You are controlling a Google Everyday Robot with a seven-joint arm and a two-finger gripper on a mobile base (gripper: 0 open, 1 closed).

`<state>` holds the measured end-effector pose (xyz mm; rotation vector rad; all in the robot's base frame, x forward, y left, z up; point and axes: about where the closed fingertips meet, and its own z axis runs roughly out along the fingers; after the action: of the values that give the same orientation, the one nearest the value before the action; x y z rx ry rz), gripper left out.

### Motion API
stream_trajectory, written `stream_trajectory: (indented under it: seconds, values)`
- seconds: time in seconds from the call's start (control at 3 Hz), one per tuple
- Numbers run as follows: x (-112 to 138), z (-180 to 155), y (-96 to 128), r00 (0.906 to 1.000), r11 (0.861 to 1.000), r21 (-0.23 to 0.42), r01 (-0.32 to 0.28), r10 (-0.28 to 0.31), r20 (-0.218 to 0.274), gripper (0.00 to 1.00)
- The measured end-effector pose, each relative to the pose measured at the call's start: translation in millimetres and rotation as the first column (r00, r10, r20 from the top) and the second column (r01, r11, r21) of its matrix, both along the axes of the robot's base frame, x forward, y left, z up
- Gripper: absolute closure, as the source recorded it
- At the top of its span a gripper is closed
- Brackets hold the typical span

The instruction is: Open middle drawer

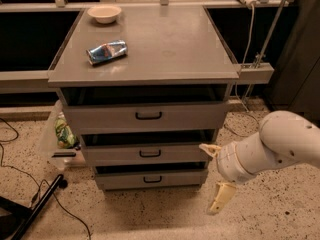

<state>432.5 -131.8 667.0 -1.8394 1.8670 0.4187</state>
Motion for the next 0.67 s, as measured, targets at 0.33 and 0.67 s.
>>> stream_trajectory:
  seconds: [0.33,0.67]
  values:
    - [3.7,-31.3,6.3,0.9981,0.999,0.027,-0.020,0.019,0.059,0.00]
    - [5.7,-52.3,16.6,0.9885,0.999,0.026,-0.048,0.043,0.145,0.00]
